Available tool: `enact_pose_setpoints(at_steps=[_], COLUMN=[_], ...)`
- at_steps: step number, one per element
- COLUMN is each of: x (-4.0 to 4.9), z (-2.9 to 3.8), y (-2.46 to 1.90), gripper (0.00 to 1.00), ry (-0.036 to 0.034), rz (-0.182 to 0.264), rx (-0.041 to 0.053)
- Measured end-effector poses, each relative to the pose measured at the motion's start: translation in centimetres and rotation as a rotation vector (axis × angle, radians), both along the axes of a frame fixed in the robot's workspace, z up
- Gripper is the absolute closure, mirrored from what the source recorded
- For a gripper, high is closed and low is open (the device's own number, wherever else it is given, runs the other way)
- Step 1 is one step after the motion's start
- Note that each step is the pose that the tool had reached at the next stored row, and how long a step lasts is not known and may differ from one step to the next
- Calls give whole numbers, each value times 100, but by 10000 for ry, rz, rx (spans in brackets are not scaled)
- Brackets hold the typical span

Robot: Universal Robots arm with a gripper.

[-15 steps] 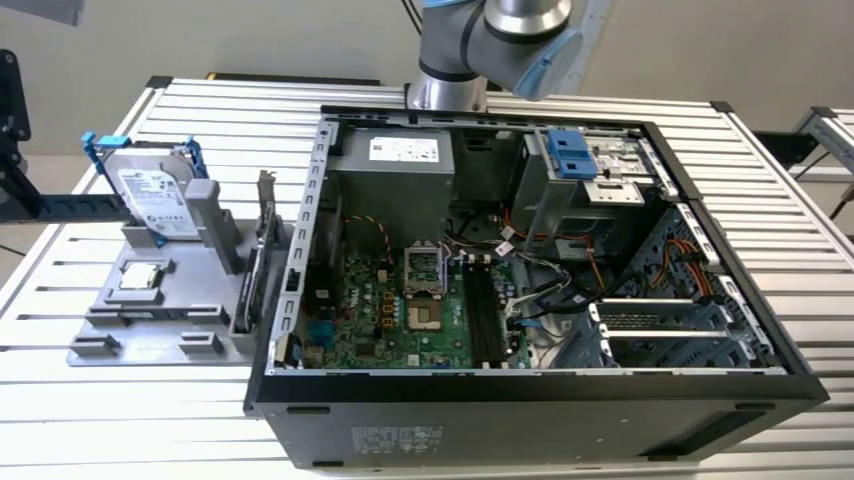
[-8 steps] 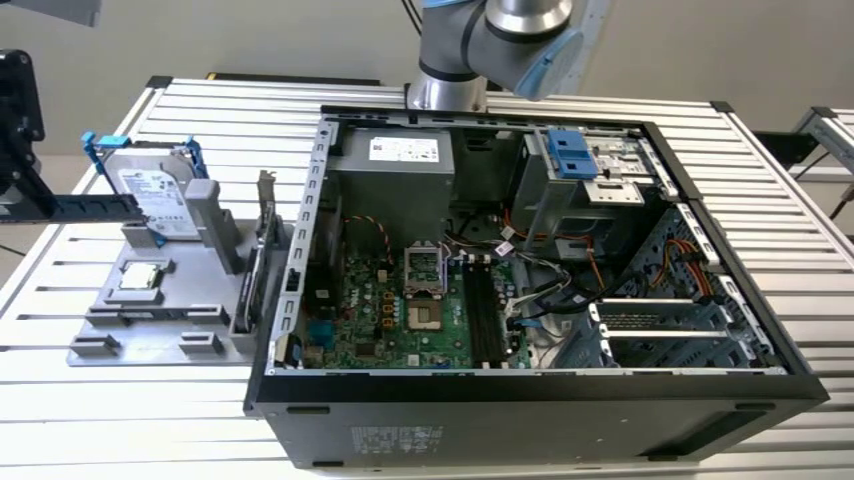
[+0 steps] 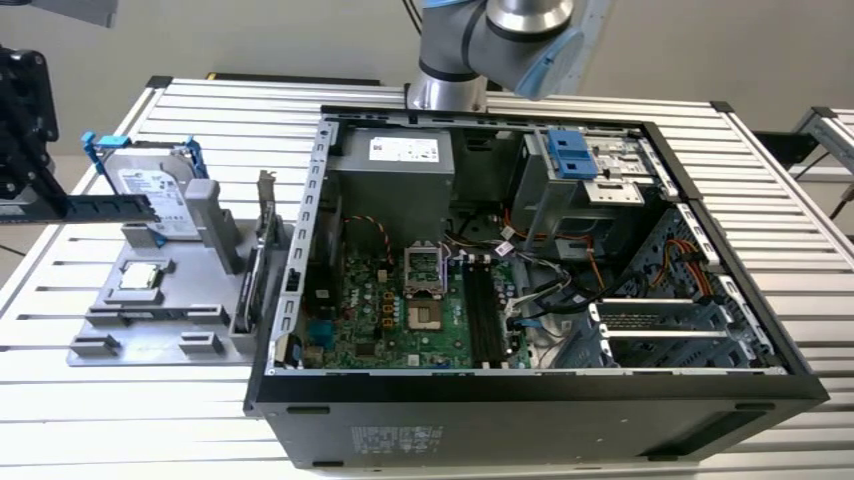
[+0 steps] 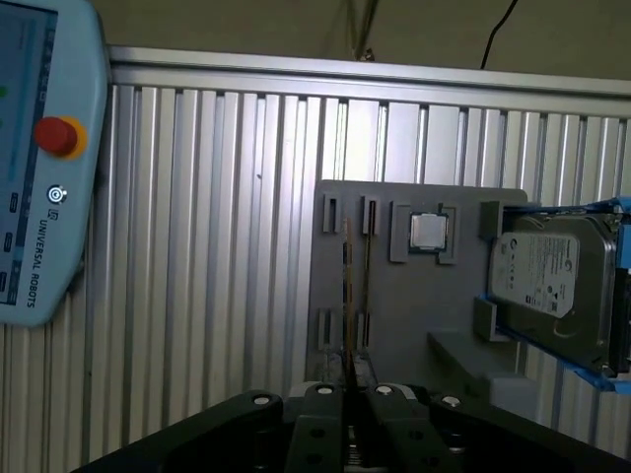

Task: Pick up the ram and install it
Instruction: 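Pick up the ram and move it above insertion slot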

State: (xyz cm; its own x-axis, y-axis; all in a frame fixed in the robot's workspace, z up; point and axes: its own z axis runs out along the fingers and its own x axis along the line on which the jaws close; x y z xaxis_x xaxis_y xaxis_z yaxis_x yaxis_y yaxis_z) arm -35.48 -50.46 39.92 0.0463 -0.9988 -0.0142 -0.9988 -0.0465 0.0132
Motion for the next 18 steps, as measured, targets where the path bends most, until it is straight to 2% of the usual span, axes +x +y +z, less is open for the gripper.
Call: enact_pose_setpoints(at_steps=[18], x=[210], z=[0], y=[-12], gripper=[100], ry=[1], rz=[-4], rx=[0])
